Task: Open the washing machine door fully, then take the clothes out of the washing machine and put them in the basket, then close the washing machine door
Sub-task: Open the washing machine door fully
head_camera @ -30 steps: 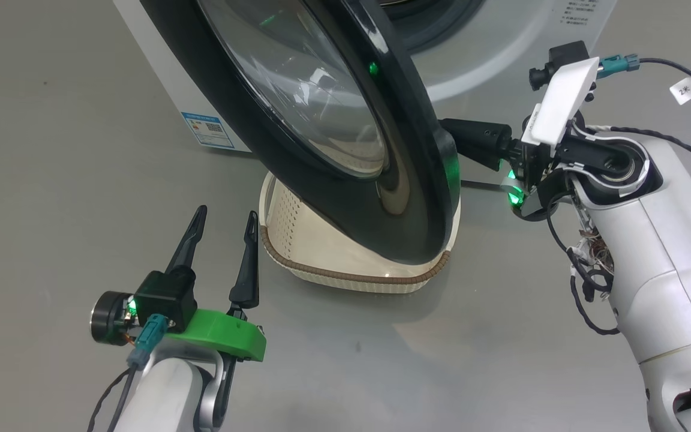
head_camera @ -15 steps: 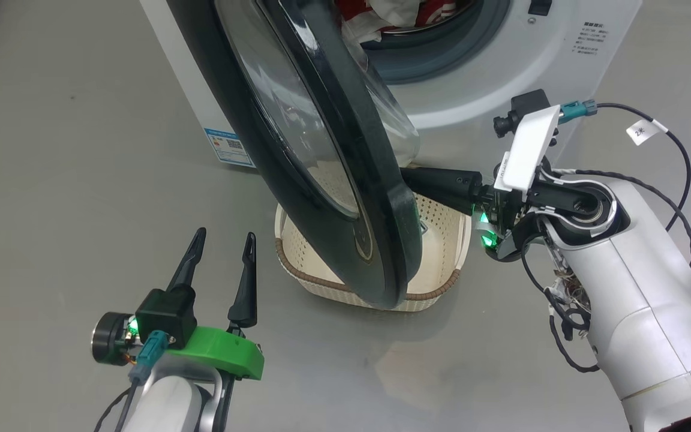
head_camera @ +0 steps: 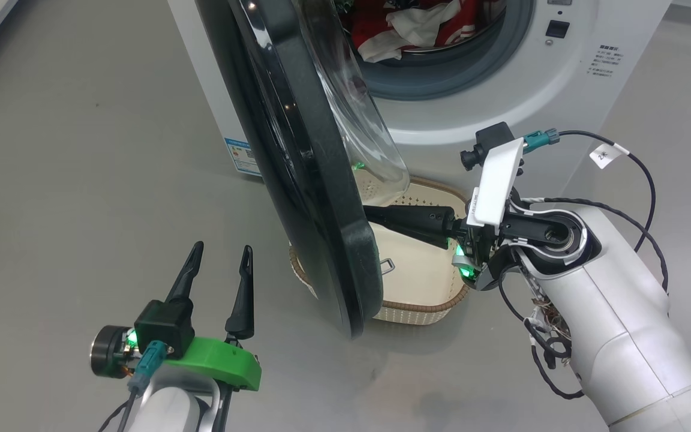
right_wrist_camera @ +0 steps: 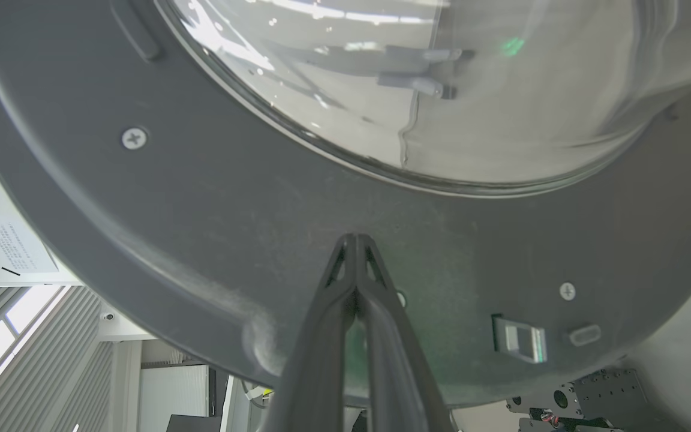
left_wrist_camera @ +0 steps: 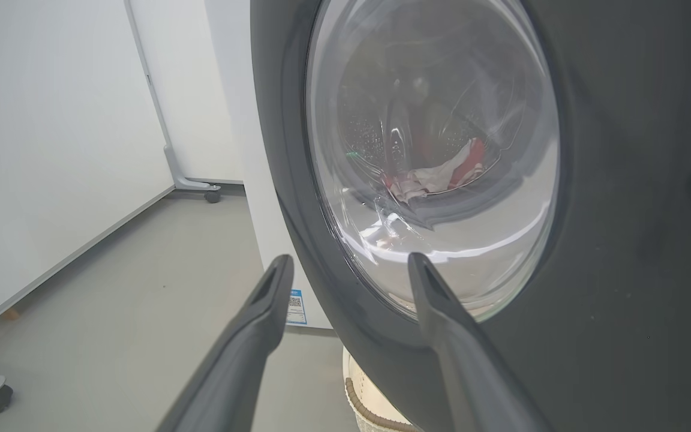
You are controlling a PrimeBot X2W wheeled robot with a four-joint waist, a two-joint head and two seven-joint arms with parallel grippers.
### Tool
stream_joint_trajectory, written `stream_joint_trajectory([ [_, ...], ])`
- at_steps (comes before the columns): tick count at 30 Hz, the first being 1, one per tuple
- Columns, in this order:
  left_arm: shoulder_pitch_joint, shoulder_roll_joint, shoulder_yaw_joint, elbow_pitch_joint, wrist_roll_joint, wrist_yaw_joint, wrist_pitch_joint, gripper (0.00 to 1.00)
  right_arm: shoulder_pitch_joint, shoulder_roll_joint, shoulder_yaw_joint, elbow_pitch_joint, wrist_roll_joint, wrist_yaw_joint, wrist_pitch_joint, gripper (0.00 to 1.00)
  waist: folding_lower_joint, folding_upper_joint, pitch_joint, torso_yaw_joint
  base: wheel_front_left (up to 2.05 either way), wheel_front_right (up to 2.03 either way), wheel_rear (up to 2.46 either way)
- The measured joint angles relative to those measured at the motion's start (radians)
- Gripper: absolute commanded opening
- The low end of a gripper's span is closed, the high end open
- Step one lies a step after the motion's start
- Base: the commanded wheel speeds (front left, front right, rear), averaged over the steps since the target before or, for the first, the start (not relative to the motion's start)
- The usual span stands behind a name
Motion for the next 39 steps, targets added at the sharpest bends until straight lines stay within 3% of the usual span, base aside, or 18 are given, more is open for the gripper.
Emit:
stream_joint_trajectory([
  [25, 0.022, 0.0, 0.004, 0.002, 0.003, -0.009, 0.0, 1.0, 0.062, -0.001, 0.134, -0.075, 0.117, 0.0, -0.05, 0.0, 0.0, 0.0, -0.032, 0.029, 0.0, 0.0, 0.0],
  [39, 0.038, 0.002, 0.029, -0.002, 0.005, -0.009, 0.0, 1.0, 0.086, 0.007, 0.099, -0.078, 0.136, 0.0, -0.122, 0.0, 0.0, 0.0, -0.035, 0.015, 0.0, 0.0, 0.0],
])
